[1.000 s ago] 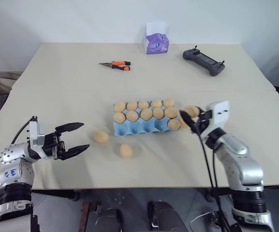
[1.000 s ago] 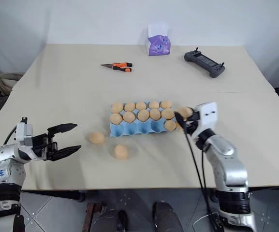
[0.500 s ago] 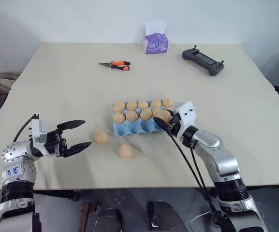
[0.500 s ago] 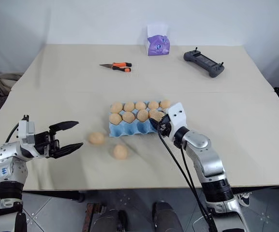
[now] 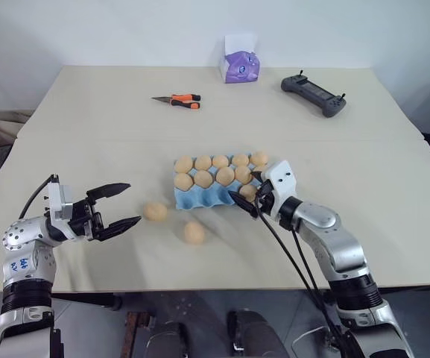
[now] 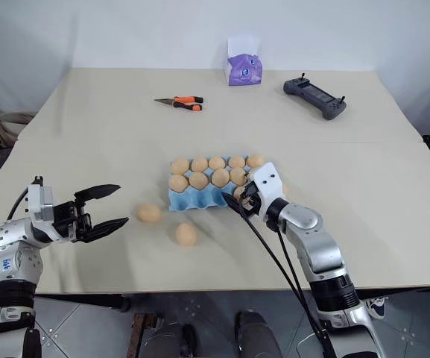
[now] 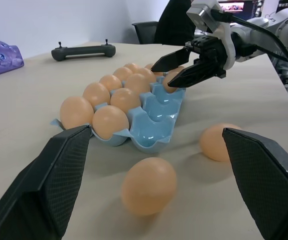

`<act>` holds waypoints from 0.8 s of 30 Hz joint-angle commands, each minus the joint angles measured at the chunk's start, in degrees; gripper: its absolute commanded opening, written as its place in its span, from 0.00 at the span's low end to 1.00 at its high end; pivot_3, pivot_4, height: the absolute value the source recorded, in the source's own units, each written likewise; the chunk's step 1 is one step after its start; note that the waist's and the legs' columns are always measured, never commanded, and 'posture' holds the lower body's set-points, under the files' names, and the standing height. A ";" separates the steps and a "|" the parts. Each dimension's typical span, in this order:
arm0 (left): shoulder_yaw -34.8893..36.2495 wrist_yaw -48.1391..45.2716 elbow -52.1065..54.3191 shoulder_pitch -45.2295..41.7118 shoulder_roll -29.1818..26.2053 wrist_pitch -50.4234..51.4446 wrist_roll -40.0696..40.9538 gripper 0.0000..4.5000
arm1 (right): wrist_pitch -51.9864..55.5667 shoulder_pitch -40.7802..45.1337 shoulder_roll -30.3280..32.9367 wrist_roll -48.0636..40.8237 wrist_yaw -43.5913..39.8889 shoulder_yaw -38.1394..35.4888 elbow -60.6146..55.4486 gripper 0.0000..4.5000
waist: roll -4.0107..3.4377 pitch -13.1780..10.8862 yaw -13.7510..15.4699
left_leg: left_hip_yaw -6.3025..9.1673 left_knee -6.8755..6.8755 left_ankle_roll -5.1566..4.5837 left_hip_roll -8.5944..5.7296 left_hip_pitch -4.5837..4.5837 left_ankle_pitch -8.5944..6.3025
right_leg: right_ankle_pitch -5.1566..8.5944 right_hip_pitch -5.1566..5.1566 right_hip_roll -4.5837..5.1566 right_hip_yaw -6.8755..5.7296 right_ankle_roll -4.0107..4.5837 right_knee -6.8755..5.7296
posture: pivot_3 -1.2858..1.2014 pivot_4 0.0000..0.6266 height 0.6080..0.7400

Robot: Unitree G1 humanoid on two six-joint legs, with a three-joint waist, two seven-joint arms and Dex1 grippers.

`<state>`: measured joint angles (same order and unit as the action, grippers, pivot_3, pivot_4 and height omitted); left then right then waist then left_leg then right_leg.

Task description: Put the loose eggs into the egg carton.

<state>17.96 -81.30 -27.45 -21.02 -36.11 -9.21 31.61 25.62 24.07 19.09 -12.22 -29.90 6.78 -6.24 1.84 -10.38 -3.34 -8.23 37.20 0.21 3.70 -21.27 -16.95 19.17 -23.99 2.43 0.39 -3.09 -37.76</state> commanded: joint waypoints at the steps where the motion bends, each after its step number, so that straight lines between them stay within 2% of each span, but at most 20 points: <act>1: 0.49 0.17 0.46 -0.98 -0.11 -0.96 0.17 1.00 | -0.02 -0.22 1.78 -2.04 -1.59 -2.77 -5.89 1.00 | 0.00 0.00 0.01 | 0.00 -0.01 0.00 0.00 -0.02 0.00 | 0.00 -0.01 0.00 0.00 0.00 0.02 | 0.52 0.24 1.00; 8: 0.24 -0.36 -0.95 -2.11 0.01 -1.27 -0.08 1.00 | -1.06 -3.27 6.66 -8.14 -4.48 -12.99 -10.87 1.00 | 0.01 0.00 0.20 | 0.00 -0.01 -0.01 0.00 -0.01 -0.01 | 0.00 0.00 0.00 0.00 0.00 0.04 | 0.52 0.24 1.00; 12: 0.22 -0.63 -1.72 -2.35 0.07 -1.62 -0.28 1.00 | -4.14 -8.62 10.99 -10.55 -9.08 -18.24 -10.63 1.00 | 0.01 0.00 0.28 | -0.01 -0.03 -0.02 -0.01 -0.02 -0.02 | 0.00 0.01 -0.01 -0.01 0.00 0.10 | 0.52 0.24 1.00; 16: 0.15 -0.78 -2.87 -2.98 0.10 -2.27 -0.50 1.00 | -8.31 -15.07 14.60 -11.57 -13.31 -22.84 -7.81 1.00 | 0.01 0.00 0.36 | -0.01 -0.06 -0.03 -0.01 -0.02 -0.03 | 0.00 0.01 -0.03 0.00 -0.01 0.15 | 0.52 0.24 1.00; 24: 0.32 -0.70 -3.47 -3.51 -0.06 -2.59 -0.61 1.00 | -13.25 -21.13 16.97 -12.50 -17.36 -28.26 -0.07 1.00 | 0.01 0.00 0.15 | -0.04 -0.01 -0.04 -0.01 0.14 -0.02 | -0.02 0.12 -0.05 0.04 -0.04 0.08 | 0.52 0.24 1.00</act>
<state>17.68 -82.01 -30.60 -24.04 -35.95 -11.04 30.99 13.91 3.17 35.28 -23.46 -46.38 -19.30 -6.05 1.85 -10.38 -3.19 -8.27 37.19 0.17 3.69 -21.14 -16.97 19.15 -23.87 2.38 0.43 -3.14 -37.67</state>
